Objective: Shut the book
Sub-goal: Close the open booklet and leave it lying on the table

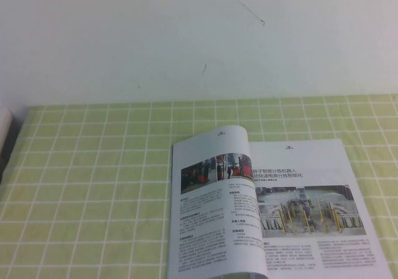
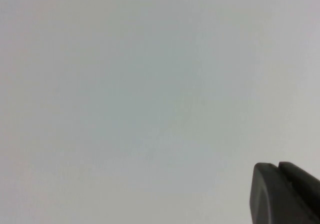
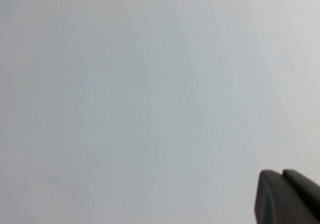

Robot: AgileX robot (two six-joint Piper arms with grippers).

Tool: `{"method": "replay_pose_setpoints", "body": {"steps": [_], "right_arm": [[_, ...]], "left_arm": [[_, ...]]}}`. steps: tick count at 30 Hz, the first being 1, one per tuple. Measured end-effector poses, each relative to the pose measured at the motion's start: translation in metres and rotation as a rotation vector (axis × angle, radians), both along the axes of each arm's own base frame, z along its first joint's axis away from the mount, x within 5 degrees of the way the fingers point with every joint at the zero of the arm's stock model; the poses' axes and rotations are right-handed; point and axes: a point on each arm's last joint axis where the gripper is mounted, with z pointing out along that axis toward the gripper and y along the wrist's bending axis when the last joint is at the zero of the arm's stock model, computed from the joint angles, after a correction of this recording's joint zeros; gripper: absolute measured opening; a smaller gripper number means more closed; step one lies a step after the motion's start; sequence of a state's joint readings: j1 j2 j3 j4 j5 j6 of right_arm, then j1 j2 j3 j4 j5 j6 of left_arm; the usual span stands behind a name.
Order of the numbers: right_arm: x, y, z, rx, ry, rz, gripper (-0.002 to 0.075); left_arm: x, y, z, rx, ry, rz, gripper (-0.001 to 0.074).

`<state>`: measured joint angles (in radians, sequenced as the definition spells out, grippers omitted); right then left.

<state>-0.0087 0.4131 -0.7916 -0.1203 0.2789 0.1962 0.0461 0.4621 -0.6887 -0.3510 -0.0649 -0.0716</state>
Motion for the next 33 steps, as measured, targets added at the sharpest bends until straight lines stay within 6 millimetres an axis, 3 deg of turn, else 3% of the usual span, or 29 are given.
{"method": "replay_pose_setpoints", "body": {"steps": [5,10,17,25,29,33], "right_arm": [[0.048,0.001,-0.038,0.060,0.432,0.012,-0.0003],[0.075,0.003,-0.062,0.020,0.663,0.034,-0.0003],[0.103,0.008,-0.086,0.091,0.843,0.074,-0.0003],[0.145,0.014,-0.133,0.149,1.114,0.131,-0.0003],[0.165,0.026,-0.157,0.163,1.206,0.282,-0.0003],[0.183,0.041,-0.181,0.191,1.251,0.488,-0.0003]], "left_arm": [[0.052,-0.010,-0.038,-0.029,0.499,-0.136,-0.0004],[0.086,-0.014,-0.079,-0.042,0.845,-0.201,-0.0004],[0.119,-0.019,-0.117,-0.172,1.093,-0.270,-0.0004],[0.144,-0.034,-0.171,-0.332,1.445,-0.433,-0.0004],[0.157,-0.040,-0.191,-0.369,1.500,-0.529,-0.0004],[0.169,-0.048,-0.200,-0.406,1.448,-0.644,-0.0004]]}}
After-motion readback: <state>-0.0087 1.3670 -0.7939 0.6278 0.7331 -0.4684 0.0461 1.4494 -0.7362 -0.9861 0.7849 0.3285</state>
